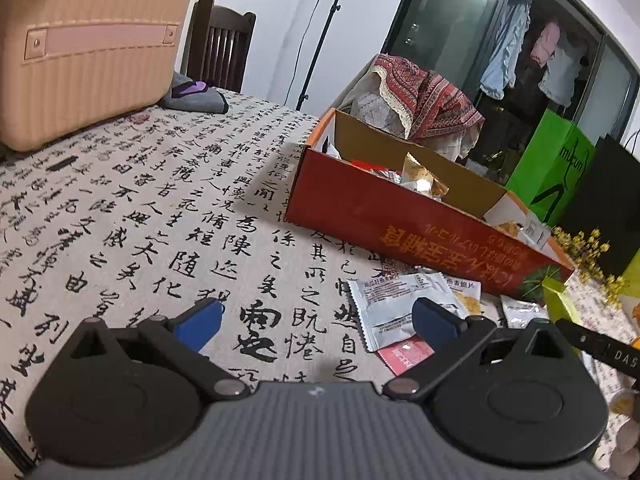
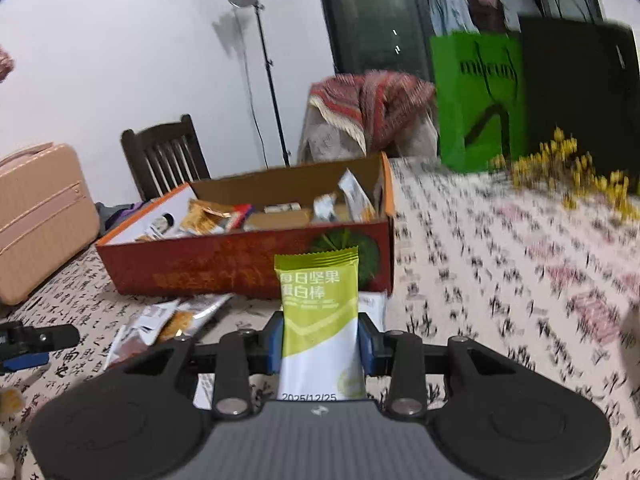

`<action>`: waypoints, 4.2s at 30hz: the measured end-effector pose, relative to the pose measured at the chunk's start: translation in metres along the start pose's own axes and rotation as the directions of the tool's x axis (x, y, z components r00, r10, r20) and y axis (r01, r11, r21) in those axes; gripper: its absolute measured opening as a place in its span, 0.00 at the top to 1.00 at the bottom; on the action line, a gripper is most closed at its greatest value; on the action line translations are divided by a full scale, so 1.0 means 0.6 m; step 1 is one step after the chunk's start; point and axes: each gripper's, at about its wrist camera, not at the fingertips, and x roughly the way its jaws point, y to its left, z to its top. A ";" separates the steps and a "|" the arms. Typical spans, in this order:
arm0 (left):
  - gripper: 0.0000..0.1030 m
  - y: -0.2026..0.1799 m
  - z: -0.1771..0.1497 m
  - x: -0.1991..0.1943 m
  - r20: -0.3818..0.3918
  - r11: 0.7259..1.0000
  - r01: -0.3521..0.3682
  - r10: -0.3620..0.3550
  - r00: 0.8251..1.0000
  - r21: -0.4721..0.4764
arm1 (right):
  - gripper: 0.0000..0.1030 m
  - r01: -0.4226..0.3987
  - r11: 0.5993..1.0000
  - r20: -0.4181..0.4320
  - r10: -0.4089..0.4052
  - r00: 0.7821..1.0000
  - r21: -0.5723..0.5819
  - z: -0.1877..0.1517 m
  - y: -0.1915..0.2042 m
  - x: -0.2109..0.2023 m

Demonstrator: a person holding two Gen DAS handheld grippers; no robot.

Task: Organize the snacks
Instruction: 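Grasp a white packet with the left gripper while the right holds the green bar, then carry both packets into the cardboard box and open both grippers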

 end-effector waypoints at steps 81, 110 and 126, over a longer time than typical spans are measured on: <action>0.82 -0.119 0.028 0.038 0.038 0.996 -0.010 0.007 0.999 0.086 | 0.63 0.088 0.994 0.039 -0.090 0.995 0.067 -0.008 -0.025 -0.009; 0.82 -0.155 0.120 -0.018 0.116 0.988 0.059 -0.076 0.990 0.144 | 0.63 0.049 0.999 0.139 -0.048 0.989 -0.003 0.101 0.031 -0.043; 0.82 -0.174 0.208 0.067 0.109 0.994 0.042 -0.053 0.993 0.096 | 0.64 0.050 0.998 0.141 -0.044 0.989 -0.041 0.194 0.078 0.052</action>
